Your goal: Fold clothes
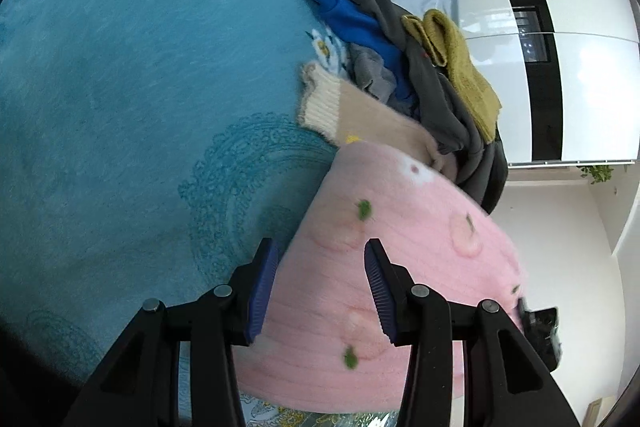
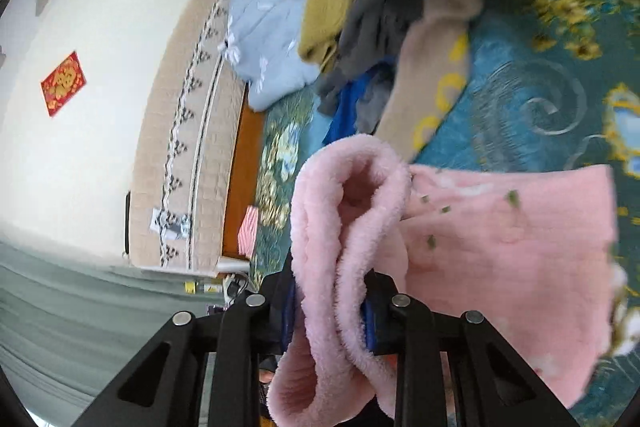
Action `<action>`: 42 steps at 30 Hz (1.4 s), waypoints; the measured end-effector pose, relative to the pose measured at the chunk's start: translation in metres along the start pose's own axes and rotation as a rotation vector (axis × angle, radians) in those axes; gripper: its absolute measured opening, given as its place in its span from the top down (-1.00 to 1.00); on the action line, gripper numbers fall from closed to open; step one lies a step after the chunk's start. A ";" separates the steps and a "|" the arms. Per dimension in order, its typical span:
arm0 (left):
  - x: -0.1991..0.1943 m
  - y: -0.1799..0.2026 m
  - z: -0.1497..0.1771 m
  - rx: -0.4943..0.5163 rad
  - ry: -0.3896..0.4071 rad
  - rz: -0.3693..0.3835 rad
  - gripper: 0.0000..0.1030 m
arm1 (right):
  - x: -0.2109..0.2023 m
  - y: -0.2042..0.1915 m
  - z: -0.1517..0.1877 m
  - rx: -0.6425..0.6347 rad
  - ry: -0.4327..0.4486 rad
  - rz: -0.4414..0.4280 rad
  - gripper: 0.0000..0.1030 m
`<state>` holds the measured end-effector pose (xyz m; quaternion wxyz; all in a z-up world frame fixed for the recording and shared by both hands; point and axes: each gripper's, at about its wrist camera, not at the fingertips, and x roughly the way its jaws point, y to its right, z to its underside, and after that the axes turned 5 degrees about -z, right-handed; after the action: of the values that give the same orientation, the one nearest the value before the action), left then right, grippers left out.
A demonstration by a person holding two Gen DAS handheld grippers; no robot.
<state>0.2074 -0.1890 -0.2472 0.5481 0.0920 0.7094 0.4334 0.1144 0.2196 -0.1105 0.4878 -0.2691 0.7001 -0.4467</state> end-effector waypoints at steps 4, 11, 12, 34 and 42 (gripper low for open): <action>0.002 0.018 0.003 0.064 0.004 -0.013 0.10 | -0.014 0.044 0.010 0.079 0.013 0.156 0.47; 0.037 0.088 0.025 0.357 -0.097 -0.040 0.10 | -0.001 0.109 0.023 0.201 -0.034 0.311 0.47; 0.046 0.098 0.031 0.409 -0.122 -0.055 0.10 | -0.002 0.107 0.021 0.192 -0.029 0.306 0.47; 0.068 0.094 0.041 0.452 -0.222 -0.120 0.10 | 0.004 0.013 0.008 -0.184 -0.064 0.499 0.21; 0.067 0.064 0.031 0.305 -0.242 -0.125 0.10 | 0.032 0.028 0.059 -0.292 -0.286 0.625 0.24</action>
<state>0.1865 -0.0936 -0.2484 0.6349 0.1814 0.7000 0.2720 0.1583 0.1849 -0.1570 0.6499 -0.1687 0.7297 -0.1295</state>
